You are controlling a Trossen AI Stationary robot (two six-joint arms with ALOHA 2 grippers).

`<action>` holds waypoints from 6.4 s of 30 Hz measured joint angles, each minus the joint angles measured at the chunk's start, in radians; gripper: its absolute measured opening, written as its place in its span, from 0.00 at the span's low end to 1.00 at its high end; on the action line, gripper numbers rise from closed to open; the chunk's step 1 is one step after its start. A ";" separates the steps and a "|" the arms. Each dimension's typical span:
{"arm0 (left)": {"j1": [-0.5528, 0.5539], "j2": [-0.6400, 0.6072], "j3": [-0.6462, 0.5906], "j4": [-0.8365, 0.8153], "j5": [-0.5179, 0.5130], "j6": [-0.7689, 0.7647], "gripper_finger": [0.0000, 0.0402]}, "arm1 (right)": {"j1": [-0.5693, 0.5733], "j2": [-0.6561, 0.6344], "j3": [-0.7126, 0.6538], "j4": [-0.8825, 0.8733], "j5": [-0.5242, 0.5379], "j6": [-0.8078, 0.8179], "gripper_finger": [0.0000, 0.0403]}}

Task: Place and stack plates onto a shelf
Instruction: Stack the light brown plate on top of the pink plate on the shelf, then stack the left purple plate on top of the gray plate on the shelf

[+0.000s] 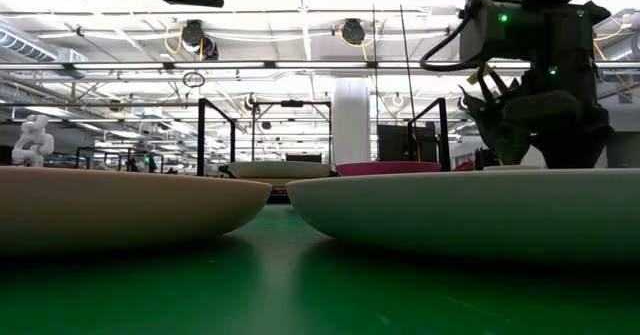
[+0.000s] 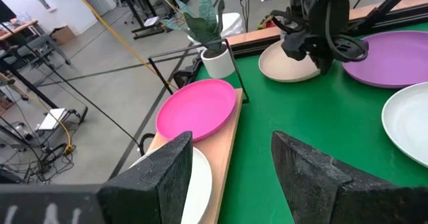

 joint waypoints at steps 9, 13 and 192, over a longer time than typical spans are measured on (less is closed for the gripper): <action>0.000 0.000 0.000 -0.004 0.000 -0.008 0.52 | 0.079 0.004 0.100 -0.003 -0.078 -0.010 0.01; 0.000 0.000 0.000 -0.004 0.000 -0.018 0.52 | 0.131 0.004 0.175 0.010 -0.029 -0.075 0.00; -0.047 0.052 0.000 -0.125 -0.022 -0.230 0.52 | -0.274 0.207 0.461 0.379 0.421 -1.151 0.30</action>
